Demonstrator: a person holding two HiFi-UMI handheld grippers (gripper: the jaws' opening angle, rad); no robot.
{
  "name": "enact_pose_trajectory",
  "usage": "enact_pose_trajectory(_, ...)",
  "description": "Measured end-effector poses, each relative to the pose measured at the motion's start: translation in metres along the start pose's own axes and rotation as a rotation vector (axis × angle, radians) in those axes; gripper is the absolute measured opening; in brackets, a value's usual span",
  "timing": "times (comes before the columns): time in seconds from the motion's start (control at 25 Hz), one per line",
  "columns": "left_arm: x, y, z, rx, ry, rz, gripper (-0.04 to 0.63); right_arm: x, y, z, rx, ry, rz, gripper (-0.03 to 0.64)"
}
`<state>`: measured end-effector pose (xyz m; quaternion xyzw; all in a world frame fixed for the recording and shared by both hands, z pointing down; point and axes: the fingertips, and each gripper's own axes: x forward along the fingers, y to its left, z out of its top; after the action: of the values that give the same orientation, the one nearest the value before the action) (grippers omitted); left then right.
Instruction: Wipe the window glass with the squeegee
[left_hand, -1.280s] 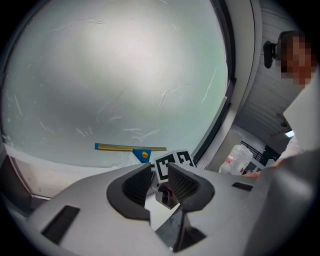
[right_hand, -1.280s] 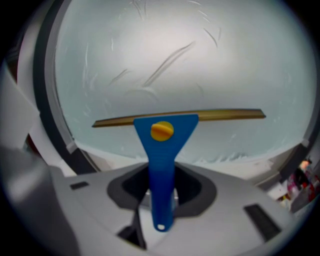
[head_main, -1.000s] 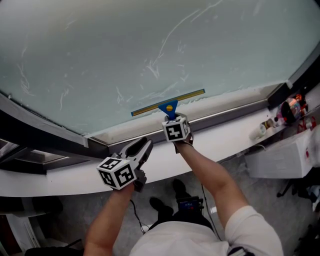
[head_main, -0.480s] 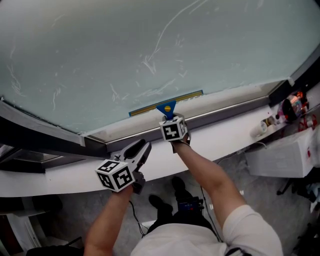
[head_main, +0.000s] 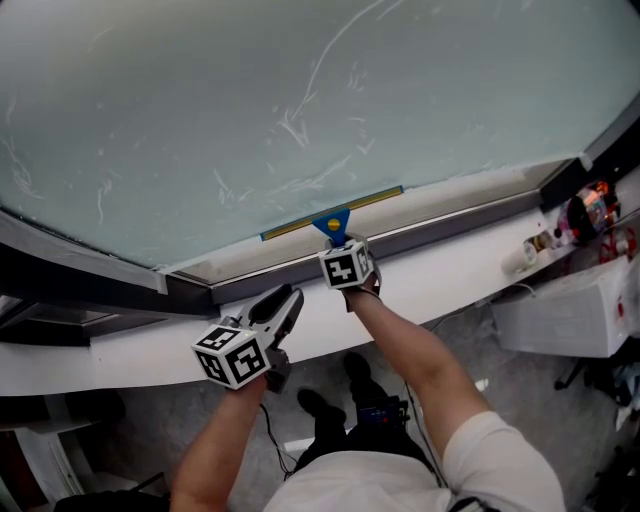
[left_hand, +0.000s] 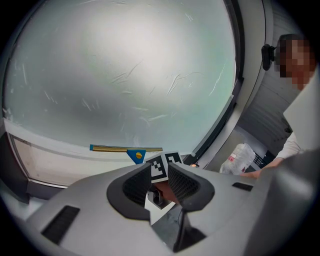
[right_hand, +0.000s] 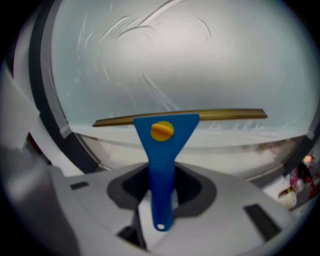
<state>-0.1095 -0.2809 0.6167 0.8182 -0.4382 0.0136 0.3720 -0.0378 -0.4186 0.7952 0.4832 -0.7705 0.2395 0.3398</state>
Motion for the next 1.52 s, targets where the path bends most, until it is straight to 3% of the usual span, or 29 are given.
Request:
enact_pose_trajectory(0.8,0.006,0.001,-0.016,-0.036,0.005,0.009,0.127,-0.003,-0.003,-0.025,-0.028,0.02,-0.004,0.144)
enact_pose_trajectory(1.52,0.012,-0.037,-0.032,-0.077,-0.067,0.027,0.126,-0.052,-0.015,-0.071,-0.025,0.053,0.079,0.144)
